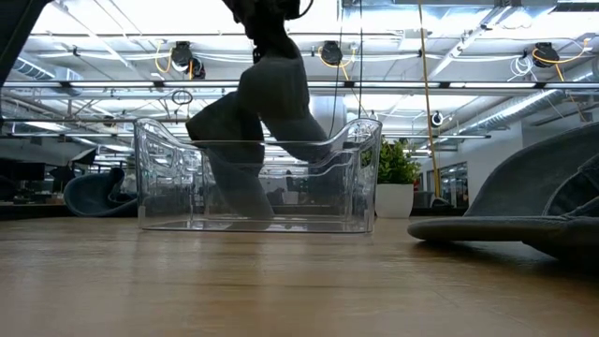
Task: Pick & Place hat
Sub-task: Put the top gray cap into the top transparent bin
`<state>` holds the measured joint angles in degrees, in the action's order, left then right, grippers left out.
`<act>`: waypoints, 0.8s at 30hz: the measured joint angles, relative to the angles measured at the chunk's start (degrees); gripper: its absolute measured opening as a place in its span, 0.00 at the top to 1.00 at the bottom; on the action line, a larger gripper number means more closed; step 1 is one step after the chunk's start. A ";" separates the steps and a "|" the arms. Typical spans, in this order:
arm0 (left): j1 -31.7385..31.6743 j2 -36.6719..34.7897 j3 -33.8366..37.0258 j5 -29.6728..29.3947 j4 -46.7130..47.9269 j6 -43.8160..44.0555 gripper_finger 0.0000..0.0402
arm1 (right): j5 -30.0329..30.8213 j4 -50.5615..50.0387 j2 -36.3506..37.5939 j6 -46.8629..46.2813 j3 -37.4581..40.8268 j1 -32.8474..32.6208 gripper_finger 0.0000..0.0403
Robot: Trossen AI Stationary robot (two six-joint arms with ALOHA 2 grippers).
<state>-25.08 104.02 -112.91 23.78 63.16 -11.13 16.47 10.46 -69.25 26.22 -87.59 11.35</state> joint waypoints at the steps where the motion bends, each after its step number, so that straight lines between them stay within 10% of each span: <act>1: 0.00 -0.07 -0.02 -0.20 0.00 -0.38 0.98 | 0.00 0.00 0.00 0.00 0.00 0.00 0.50; 24: -0.68 -0.06 2.78 -5.40 4.32 -2.29 0.98 | -0.03 -0.19 -0.32 2.93 0.00 -0.08 0.50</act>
<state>-25.76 103.96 -110.13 18.38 67.47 -13.42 16.44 10.27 -69.57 29.15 -87.59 11.28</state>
